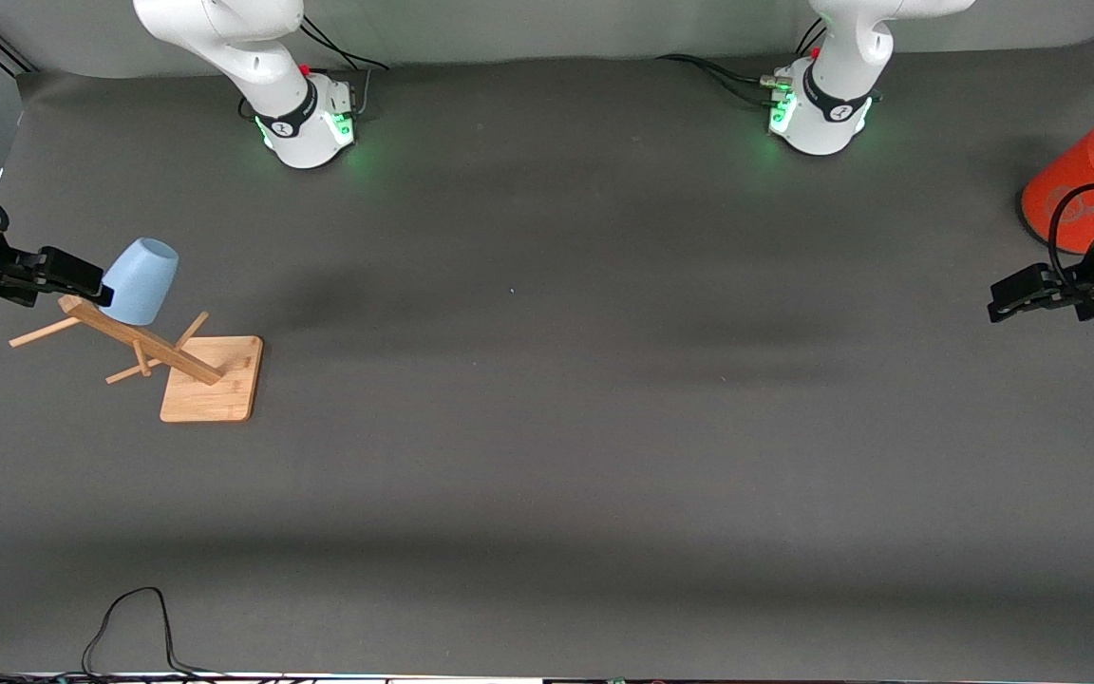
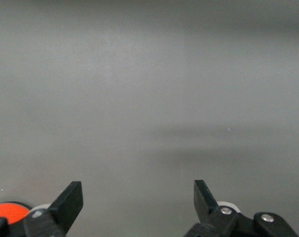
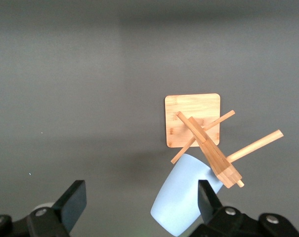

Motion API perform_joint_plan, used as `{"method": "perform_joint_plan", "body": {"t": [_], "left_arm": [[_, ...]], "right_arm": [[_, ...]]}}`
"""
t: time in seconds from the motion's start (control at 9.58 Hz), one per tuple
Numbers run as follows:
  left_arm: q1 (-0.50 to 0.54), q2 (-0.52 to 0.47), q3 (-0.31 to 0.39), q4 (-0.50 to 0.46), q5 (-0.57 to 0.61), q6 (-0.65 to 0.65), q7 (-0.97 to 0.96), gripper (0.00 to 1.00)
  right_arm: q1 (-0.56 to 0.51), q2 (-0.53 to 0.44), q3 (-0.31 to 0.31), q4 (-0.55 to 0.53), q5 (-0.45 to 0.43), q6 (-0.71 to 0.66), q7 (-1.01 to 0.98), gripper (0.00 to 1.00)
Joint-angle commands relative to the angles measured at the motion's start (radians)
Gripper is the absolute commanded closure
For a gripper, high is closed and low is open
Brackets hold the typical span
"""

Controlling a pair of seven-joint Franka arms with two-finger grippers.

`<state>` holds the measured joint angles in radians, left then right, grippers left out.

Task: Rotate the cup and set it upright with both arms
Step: 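Move the right gripper toward the light blue cup on the wooden stand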

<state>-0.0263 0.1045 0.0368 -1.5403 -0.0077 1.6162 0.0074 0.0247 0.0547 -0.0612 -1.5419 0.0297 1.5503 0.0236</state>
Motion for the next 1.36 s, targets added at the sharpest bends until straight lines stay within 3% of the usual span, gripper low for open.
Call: {"method": "perform_joint_plan", "body": {"t": [0.0, 0.73, 1.04, 1.25], "left_arm": [[0.0, -0.003, 0.0, 0.012, 0.017, -0.022, -0.003, 0.0], [-0.006, 0.001, 0.002, 0.037, 0.023, -0.047, -0.009, 0.0], [-0.007, 0.003, -0.003, 0.043, 0.054, -0.041, -0.003, 0.0], [-0.012, 0.003, -0.003, 0.049, 0.052, -0.042, -0.003, 0.0]], "right_arm": [[-0.005, -0.012, 0.003, -0.009, -0.019, 0.011, -0.025, 0.0], [-0.003, -0.021, 0.006, -0.024, -0.022, 0.024, -0.027, 0.0], [-0.008, -0.171, -0.005, -0.196, -0.054, 0.042, -0.022, 0.0], [-0.011, -0.203, -0.052, -0.217, -0.06, 0.03, -0.024, 0.0]]}}
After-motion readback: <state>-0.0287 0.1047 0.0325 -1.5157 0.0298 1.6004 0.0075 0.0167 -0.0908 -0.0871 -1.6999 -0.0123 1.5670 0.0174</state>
